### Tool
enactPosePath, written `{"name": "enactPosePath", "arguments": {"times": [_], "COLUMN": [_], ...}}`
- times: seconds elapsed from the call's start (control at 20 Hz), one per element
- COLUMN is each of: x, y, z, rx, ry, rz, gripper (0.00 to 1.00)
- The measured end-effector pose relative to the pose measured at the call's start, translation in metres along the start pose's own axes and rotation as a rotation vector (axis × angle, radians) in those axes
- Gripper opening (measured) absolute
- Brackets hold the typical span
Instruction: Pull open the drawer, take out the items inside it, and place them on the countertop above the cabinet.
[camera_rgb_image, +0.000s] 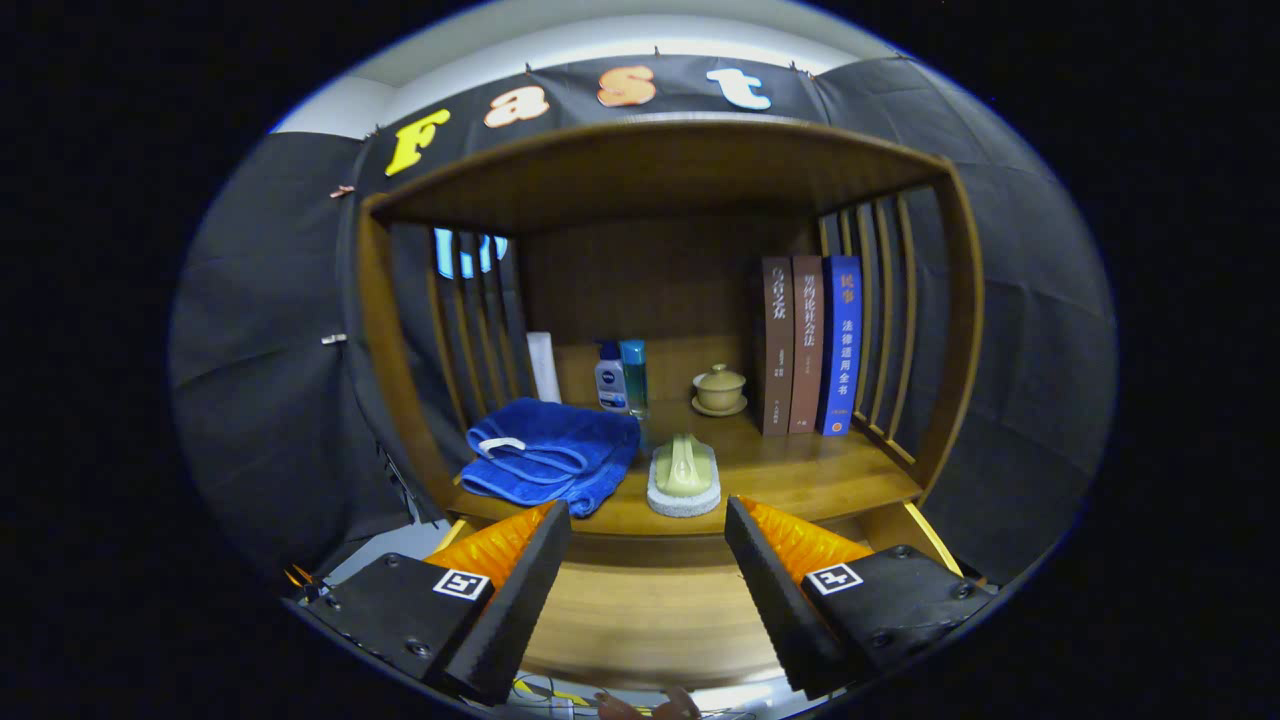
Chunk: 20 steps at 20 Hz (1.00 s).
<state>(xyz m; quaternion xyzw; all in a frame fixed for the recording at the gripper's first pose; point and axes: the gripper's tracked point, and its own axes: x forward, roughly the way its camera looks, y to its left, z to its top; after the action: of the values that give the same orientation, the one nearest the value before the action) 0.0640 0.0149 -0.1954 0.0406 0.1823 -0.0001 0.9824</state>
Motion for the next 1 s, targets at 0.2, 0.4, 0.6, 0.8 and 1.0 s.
{"name": "enactPosePath", "arguments": {"times": [0.2, 0.4, 0.6, 0.8, 1.0], "x": [-0.059, -0.089, -0.085, -0.071, -0.053], "y": [0.005, 0.003, -0.008, -0.014, -0.018], "z": [-0.046, -0.084, -0.123, -0.154, -0.168], "rx": [-0.033, -0.031, 0.025, 0.026, 0.029], "ry": [-0.080, -0.123, -0.102, -0.061, -0.026], "rz": [-0.011, -0.013, -0.028, -0.030, -0.028], "gripper": [0.99, 0.99, 0.99, 0.99, 0.99]}}
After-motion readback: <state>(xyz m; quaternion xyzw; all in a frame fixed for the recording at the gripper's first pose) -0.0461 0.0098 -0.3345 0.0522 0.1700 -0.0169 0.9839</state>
